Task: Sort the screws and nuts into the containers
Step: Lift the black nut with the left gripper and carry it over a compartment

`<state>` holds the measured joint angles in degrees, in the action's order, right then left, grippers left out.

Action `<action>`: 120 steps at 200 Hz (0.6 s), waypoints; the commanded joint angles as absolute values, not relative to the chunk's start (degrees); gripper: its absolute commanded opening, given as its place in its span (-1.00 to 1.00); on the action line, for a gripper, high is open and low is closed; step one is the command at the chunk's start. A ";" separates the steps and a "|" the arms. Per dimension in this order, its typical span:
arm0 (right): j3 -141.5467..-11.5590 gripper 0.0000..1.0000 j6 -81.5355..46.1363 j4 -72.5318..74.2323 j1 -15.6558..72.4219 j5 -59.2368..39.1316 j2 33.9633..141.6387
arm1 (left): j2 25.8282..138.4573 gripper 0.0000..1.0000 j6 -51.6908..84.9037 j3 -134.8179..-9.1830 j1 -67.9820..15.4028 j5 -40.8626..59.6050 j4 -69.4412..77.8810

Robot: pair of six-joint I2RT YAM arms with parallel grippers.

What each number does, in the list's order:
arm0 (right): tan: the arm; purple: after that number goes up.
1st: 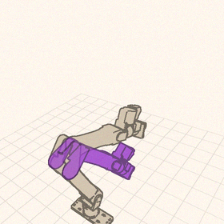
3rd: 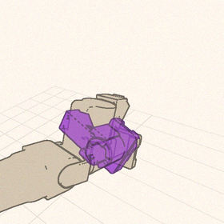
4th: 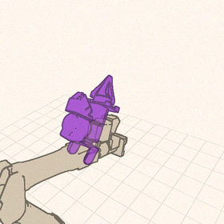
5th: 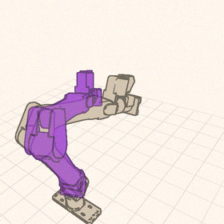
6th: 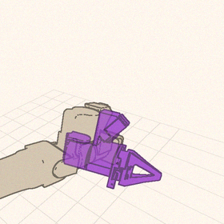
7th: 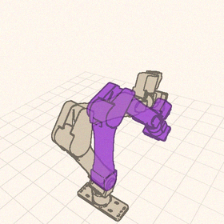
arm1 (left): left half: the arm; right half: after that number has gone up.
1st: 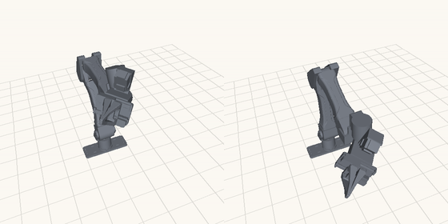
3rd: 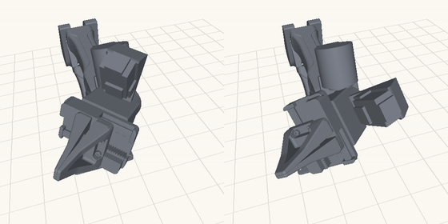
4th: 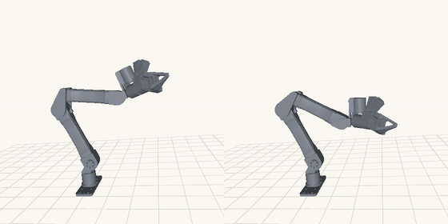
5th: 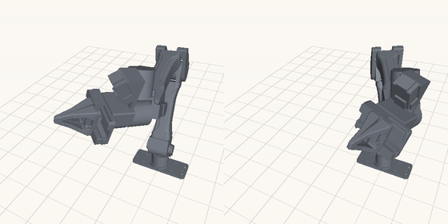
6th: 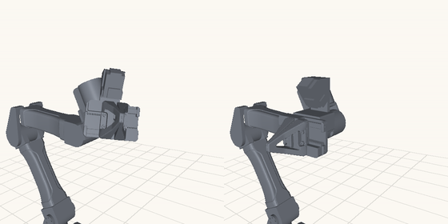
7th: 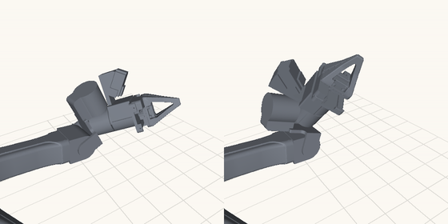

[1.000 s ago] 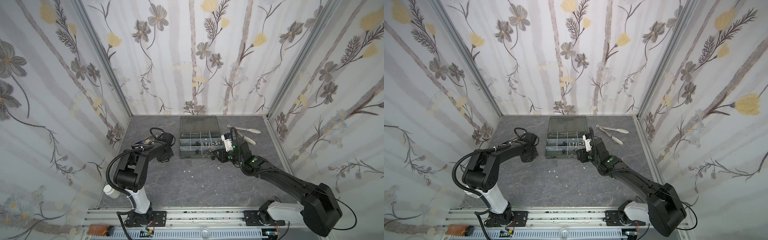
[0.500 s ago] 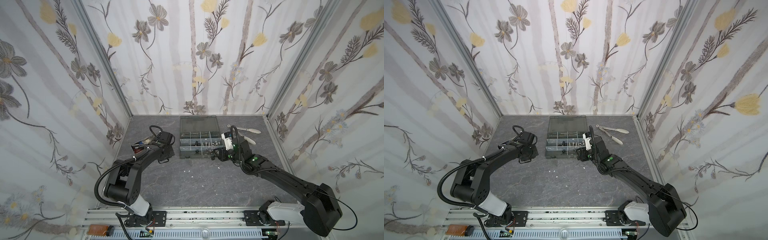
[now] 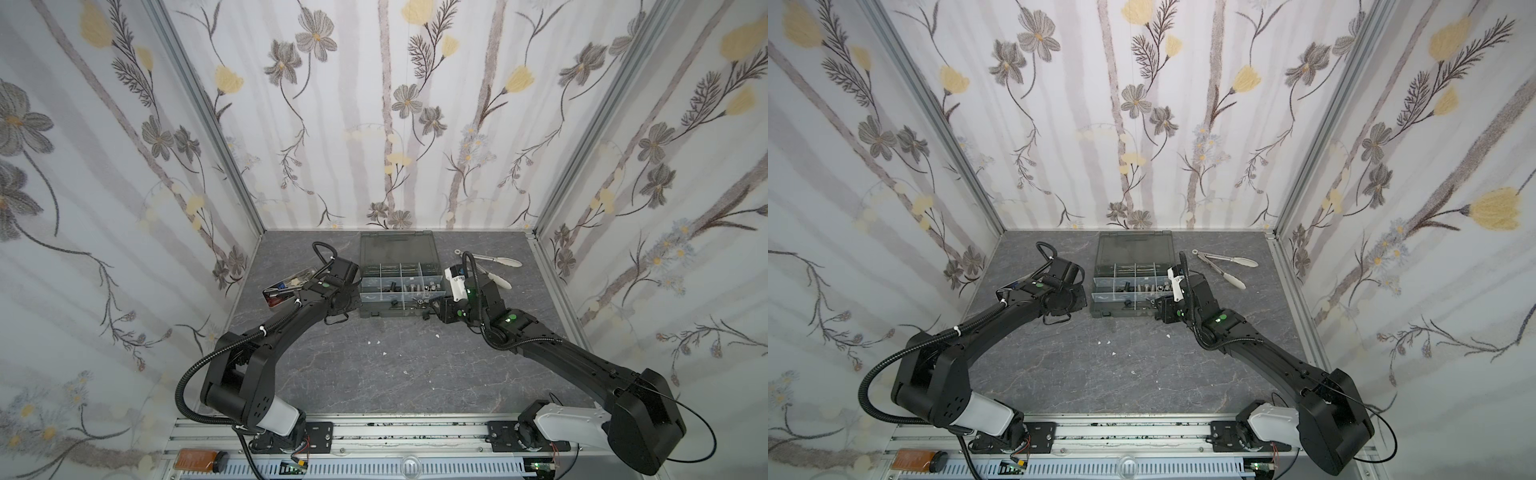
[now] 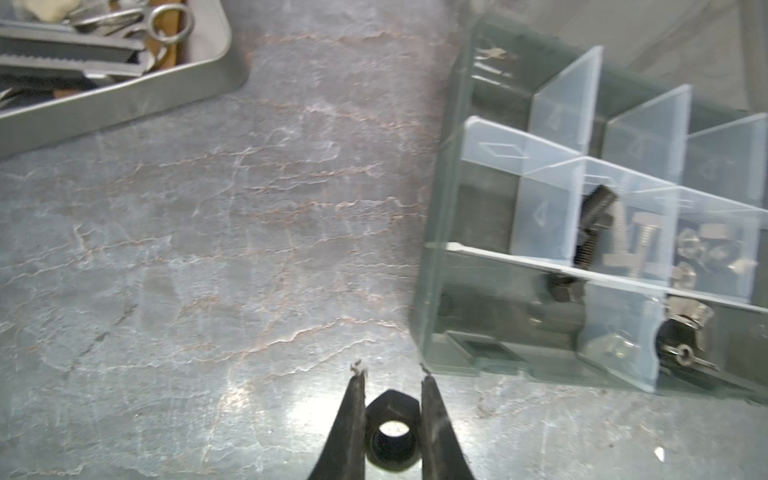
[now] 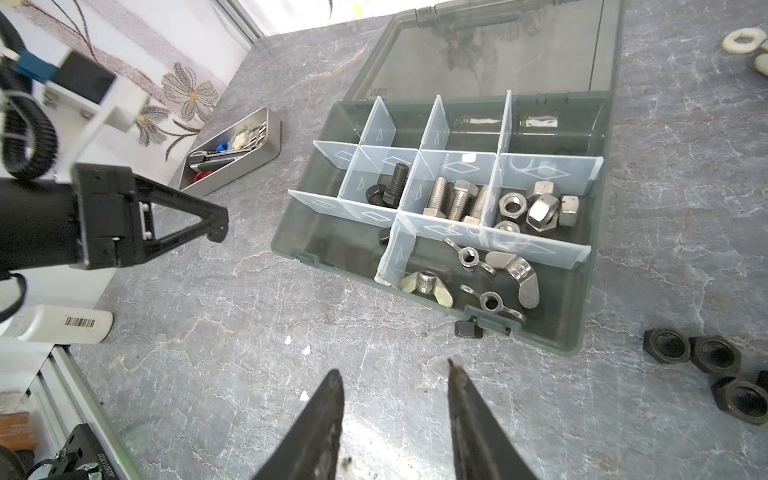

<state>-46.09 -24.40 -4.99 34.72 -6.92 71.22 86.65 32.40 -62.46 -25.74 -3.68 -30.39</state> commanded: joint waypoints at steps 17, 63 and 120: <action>-44.68 -0.14 -25.44 -4.81 33.68 -6.94 69.86 | 90.37 -0.74 33.29 -68.13 -30.16 -4.61 -32.70; -41.54 -0.14 -25.84 -6.51 31.28 -5.64 66.39 | 97.13 -0.74 33.52 -73.21 -33.92 -4.31 -32.24; -38.68 -0.14 -26.35 -9.43 27.51 -5.28 62.14 | 104.12 -0.69 33.01 -77.73 -35.01 -4.31 -31.44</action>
